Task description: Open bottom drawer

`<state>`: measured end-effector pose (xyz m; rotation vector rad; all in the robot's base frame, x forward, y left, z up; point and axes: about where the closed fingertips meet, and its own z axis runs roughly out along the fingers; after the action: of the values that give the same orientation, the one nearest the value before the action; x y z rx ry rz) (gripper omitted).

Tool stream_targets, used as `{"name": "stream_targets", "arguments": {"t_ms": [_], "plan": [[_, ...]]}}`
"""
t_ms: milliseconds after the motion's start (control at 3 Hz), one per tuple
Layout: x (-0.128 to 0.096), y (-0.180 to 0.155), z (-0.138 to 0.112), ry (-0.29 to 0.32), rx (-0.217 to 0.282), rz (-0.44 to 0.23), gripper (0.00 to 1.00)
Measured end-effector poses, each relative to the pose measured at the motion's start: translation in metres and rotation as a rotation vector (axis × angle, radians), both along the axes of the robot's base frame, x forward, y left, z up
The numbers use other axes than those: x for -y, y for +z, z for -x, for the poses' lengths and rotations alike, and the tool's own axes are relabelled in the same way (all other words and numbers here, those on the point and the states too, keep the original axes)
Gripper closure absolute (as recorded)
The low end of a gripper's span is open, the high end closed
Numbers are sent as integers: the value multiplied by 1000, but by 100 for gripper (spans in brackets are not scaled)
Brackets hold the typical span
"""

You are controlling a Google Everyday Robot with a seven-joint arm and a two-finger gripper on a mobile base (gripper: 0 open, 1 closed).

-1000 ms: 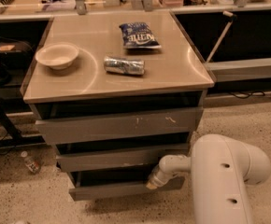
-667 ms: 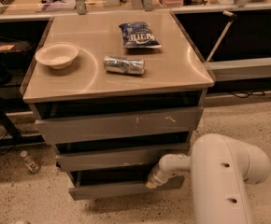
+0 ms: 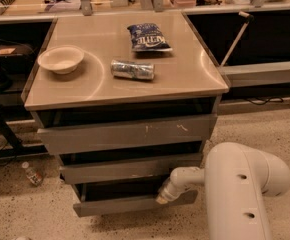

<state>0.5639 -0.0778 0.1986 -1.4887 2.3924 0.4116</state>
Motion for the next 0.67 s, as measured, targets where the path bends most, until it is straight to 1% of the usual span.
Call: {"name": "stream_targets", "arguments": {"t_ms": [667], "plan": [[5, 2, 21, -22, -10, 4, 100]]}}
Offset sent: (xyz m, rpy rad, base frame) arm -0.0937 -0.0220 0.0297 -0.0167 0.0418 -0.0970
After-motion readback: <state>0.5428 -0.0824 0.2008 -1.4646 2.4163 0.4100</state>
